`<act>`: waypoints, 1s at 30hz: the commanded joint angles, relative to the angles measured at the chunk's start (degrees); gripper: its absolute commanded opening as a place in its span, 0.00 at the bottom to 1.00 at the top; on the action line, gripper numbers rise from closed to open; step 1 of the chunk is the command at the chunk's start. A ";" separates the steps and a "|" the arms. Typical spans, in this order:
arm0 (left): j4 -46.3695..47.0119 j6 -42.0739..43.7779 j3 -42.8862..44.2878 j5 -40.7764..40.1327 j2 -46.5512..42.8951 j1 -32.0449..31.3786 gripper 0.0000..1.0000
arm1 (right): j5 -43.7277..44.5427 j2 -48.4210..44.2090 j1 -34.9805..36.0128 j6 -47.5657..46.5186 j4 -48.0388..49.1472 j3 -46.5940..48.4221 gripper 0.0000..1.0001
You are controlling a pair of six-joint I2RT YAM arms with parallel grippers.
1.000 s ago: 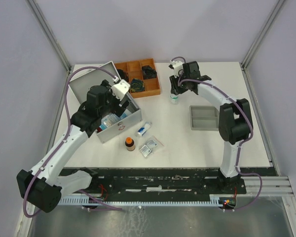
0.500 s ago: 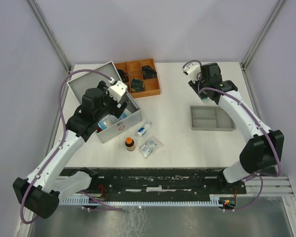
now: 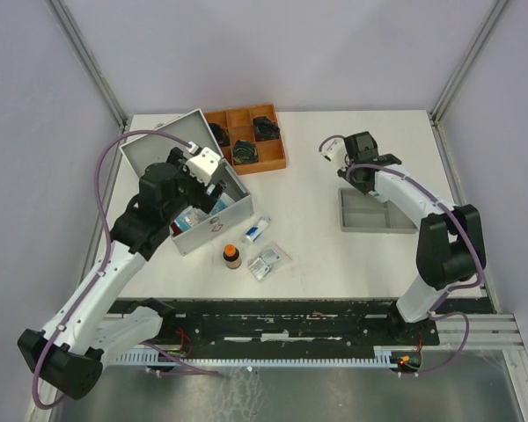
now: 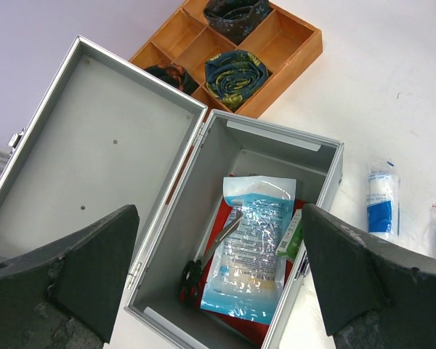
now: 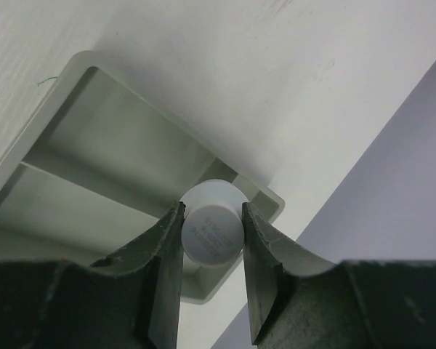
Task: Organize the medicine kit
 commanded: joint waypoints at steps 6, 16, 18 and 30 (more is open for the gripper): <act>2.06 -1.32 -0.34 0.25 -2.01 0.11 0.99 | 4.32 4.79 2.66 -0.69 6.16 -2.09 0.05; 2.62 -0.69 -1.19 0.28 -3.19 0.04 0.99 | 4.05 7.68 4.31 1.62 5.16 -1.29 0.30; 2.55 -0.51 -1.31 0.13 -3.40 0.07 0.99 | 3.40 7.58 4.27 2.25 3.27 0.05 0.42; 2.10 -0.22 -1.38 -1.06 -4.16 0.03 0.99 | -1.80 2.64 4.30 4.64 -2.06 3.08 0.61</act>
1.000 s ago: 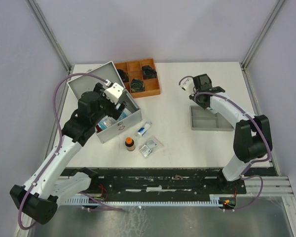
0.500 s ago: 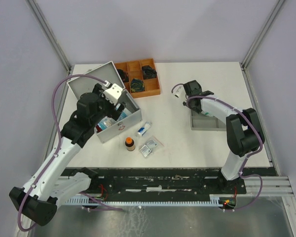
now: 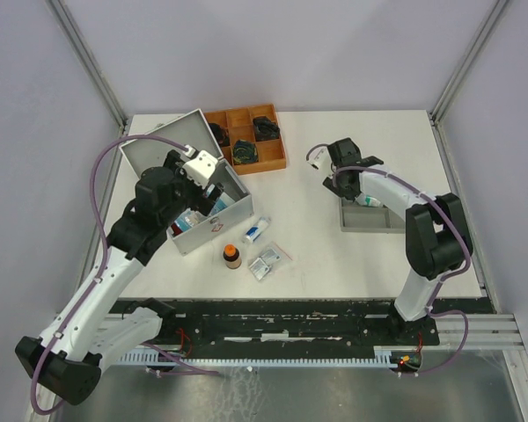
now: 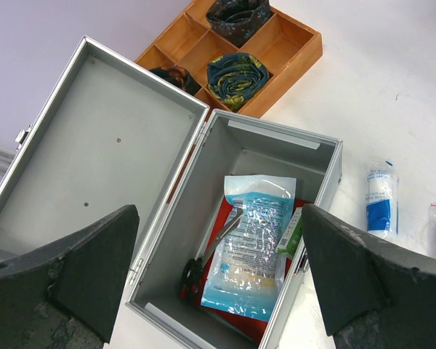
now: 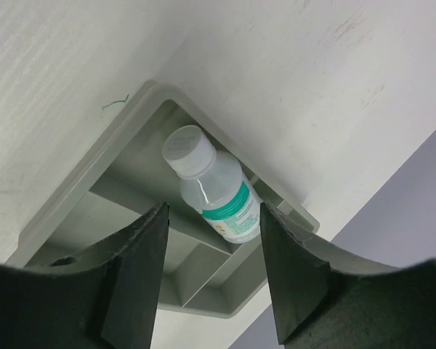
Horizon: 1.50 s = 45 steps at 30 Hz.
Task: Organize the medicine kit
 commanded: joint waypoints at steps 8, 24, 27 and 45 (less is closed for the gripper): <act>3.11 -2.31 -2.12 -1.95 -1.17 0.20 0.99 | -33.02 -15.72 0.49 8.02 -6.19 0.13 0.63; -24.69 19.19 -5.20 28.97 1.64 -2.03 0.89 | -43.93 -27.18 2.87 17.23 -2.64 -5.93 0.64; -26.03 22.50 -6.31 28.81 2.95 -3.33 0.86 | -43.34 -28.84 2.88 17.25 -2.60 -7.24 0.64; -17.08 22.33 -9.53 27.40 14.03 -6.52 0.69 | -42.14 -32.08 2.82 15.74 -1.63 -11.29 0.64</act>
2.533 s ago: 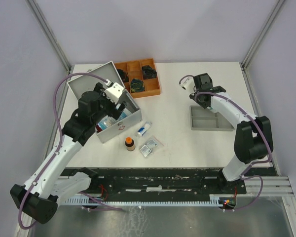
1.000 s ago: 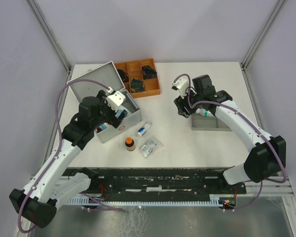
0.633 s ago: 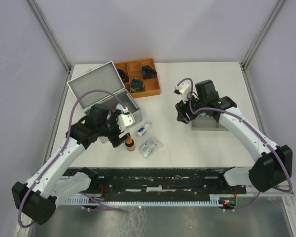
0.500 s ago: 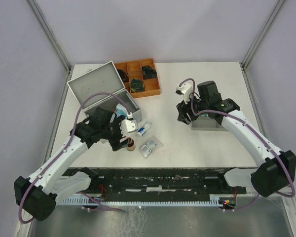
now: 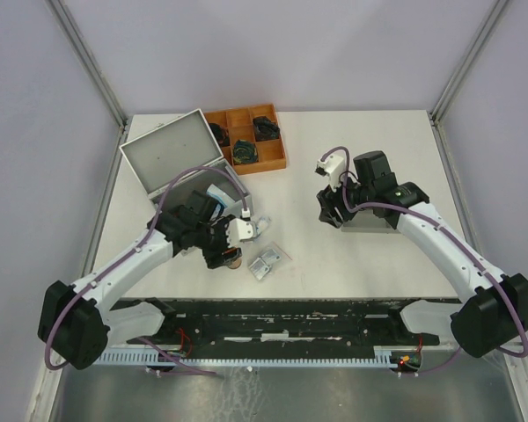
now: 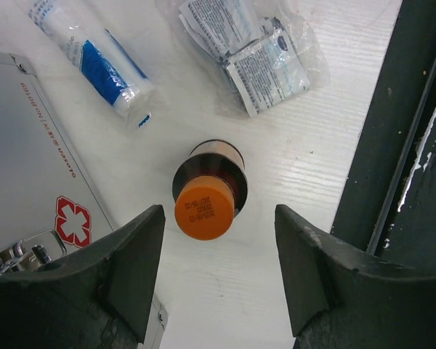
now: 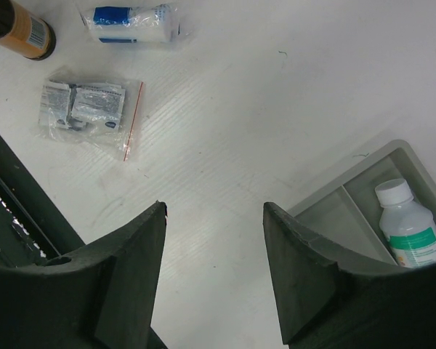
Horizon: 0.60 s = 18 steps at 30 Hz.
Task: Organize the medicine kit
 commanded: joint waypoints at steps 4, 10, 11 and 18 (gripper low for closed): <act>5.29 1.11 -0.52 0.37 2.70 -0.86 0.61 | -0.25 -1.60 -0.18 -0.48 2.56 -0.15 0.64; 6.42 0.80 -0.86 -0.19 3.41 -1.00 0.43 | -0.42 -1.38 -0.15 -0.74 2.54 -0.34 0.65; 6.48 0.79 -0.94 -0.19 3.35 -0.94 0.41 | -0.43 -1.38 -0.10 -0.76 2.56 -0.31 0.64; 8.02 -0.39 -2.21 2.42 1.70 -0.97 0.15 | -1.18 -1.77 -0.14 0.69 4.92 -1.09 0.64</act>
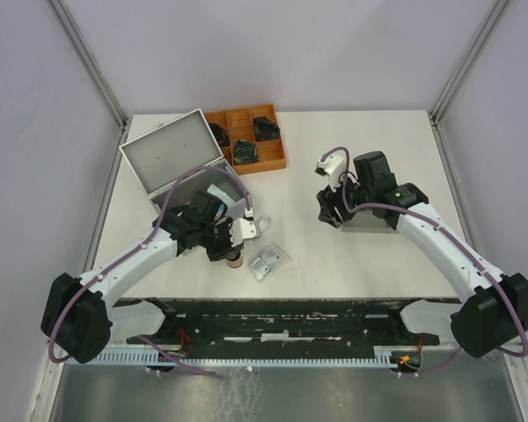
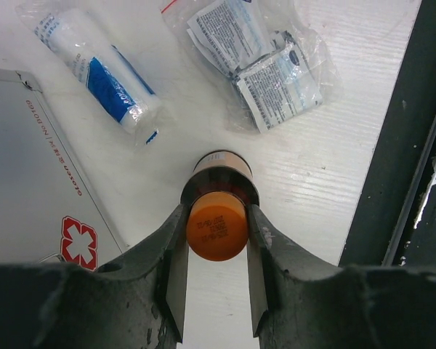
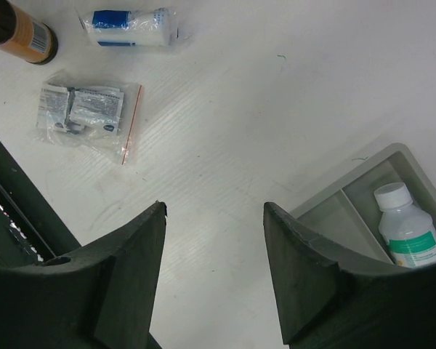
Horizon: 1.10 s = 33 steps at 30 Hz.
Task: Organize the medicine kit
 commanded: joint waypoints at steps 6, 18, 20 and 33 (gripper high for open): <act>6.38 -2.40 0.48 6.01 -4.80 -0.21 0.03 | -7.81 -0.69 -0.05 2.65 10.42 -1.51 0.65; 29.16 -28.56 8.50 17.80 -1.75 -0.17 0.03 | -26.34 2.93 2.59 8.29 25.86 -1.41 0.69; 34.09 -34.41 9.13 18.95 -0.77 -0.16 0.03 | -28.36 2.28 2.69 7.24 24.64 -1.19 0.69; 54.97 -56.93 4.81 26.27 0.33 -0.17 0.03 | -28.99 -3.07 6.77 -4.58 15.12 -4.01 0.69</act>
